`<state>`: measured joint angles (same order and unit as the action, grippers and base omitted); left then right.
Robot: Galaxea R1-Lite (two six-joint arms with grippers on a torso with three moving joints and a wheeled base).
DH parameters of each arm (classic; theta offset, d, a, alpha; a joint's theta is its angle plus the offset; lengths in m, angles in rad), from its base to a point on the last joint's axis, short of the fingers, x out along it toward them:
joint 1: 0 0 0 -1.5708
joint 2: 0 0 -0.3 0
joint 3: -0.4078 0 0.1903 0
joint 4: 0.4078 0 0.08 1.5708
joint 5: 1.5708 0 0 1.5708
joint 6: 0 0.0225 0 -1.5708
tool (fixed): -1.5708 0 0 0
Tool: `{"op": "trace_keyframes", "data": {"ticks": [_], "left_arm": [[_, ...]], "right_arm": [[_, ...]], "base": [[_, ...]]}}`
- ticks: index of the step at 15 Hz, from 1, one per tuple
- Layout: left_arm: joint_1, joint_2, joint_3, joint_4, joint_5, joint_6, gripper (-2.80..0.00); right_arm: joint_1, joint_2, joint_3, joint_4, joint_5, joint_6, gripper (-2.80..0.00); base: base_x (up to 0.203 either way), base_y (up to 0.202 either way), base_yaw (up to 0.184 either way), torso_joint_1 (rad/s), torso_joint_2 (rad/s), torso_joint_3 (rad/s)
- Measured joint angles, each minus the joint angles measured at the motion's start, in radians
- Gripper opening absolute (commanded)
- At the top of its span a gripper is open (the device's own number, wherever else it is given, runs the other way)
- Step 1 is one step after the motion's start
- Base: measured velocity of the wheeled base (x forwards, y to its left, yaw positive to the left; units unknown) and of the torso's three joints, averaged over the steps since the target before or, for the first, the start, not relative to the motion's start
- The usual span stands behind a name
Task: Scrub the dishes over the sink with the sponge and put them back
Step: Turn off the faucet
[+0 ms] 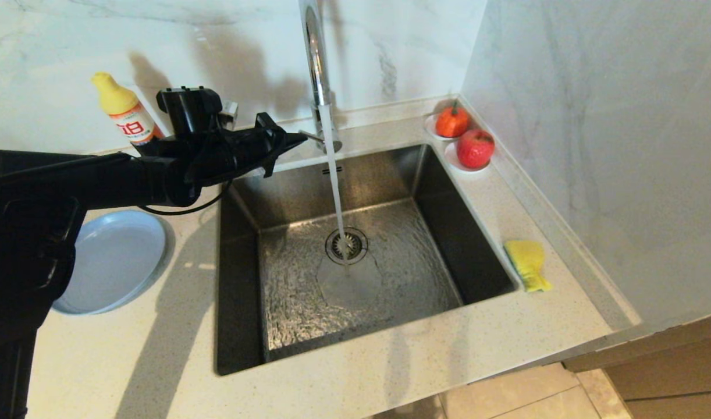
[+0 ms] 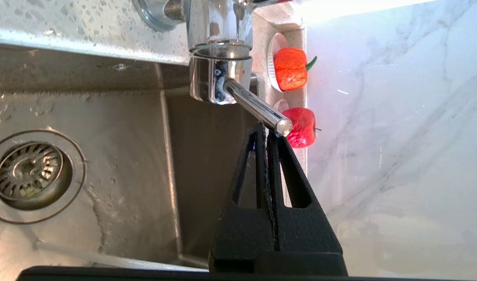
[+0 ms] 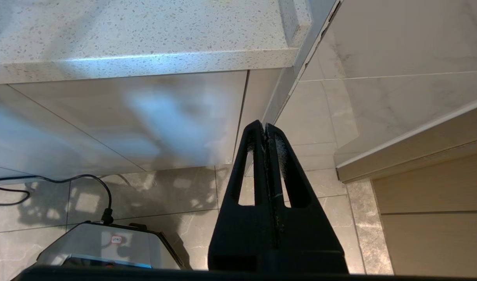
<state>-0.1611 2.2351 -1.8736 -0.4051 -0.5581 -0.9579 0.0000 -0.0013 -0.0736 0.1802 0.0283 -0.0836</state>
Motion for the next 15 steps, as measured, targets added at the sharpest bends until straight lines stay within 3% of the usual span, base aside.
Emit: {"op": "trace_keyframes", "data": {"ticks": [9,15], "left_arm": [[0.002,0.017,-0.009,-0.059,0.035,0.004,-2.8],[0.0,0.03,-0.009,-0.111,0.046,0.066,-2.8]], "right_arm": [[0.0,0.0,0.0,0.0,0.0,0.0,-2.8],[0.0,0.0,0.0,0.0,0.0,0.0,-2.8]], "base": [[0.0,0.0,0.0,0.0,0.0,0.0],[0.0,0.0,0.0,0.0,0.0,0.0]]}}
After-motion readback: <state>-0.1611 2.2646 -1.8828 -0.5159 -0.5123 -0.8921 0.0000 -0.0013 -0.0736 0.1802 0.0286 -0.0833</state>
